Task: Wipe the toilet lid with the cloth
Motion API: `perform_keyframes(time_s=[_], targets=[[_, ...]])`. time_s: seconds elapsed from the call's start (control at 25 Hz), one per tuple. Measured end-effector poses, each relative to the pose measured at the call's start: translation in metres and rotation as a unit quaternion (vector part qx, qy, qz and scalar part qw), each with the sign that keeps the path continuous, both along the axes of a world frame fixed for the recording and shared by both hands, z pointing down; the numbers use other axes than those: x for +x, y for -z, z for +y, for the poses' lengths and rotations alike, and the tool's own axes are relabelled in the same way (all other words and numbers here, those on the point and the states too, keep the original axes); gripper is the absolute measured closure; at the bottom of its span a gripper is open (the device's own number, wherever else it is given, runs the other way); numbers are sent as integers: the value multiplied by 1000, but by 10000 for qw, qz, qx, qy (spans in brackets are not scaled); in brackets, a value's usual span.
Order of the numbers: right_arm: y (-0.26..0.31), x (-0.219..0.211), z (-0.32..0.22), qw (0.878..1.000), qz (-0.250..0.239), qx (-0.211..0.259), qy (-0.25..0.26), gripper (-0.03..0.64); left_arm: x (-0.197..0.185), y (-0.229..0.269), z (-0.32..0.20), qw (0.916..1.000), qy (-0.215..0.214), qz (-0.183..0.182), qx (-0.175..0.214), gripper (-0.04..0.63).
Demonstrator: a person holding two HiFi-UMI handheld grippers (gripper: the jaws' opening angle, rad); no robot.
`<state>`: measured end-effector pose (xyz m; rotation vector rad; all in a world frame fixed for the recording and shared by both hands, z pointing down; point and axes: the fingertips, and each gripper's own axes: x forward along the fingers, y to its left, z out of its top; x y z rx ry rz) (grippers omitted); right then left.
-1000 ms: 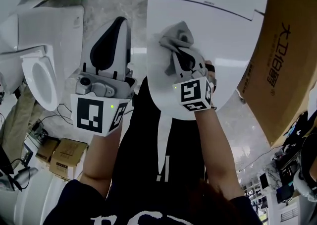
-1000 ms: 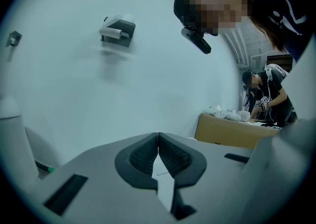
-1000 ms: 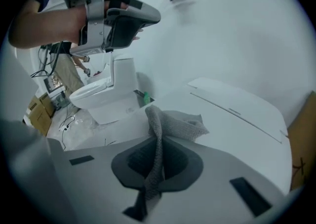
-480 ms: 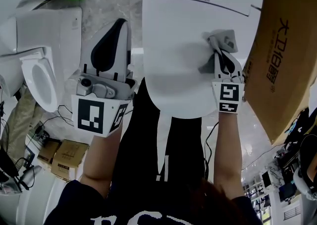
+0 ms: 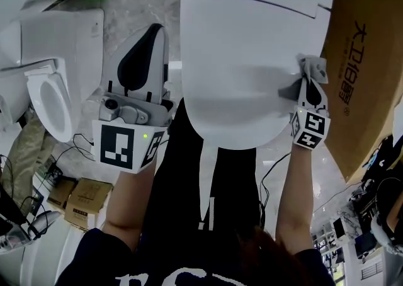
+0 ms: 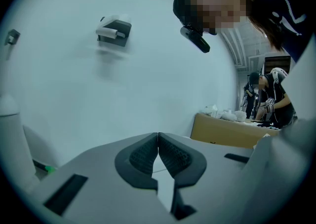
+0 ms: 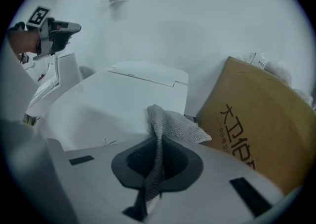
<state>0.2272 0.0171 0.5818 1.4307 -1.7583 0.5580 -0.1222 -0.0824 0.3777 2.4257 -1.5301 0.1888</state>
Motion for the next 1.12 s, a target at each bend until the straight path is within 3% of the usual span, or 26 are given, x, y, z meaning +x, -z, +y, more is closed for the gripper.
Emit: perform_keyframes(time_s=[0.28,0.56,0.92,1.12], targets=[[1,-35,10,9991,-142,-92,389,592,3,2,4,10000,-1,23,6,574],[5,-128,22,9919,-652,-94,1089,592,3,3,7,10000,11,-5,16,574],[5,-266,52,9595,-1217,-216,2531,592,1,1,10,10000,71,-19,4,574],[5,-317,75,9393,-1343,-363,3136,592,0,-2,13,10000,82,-20,-18,574]])
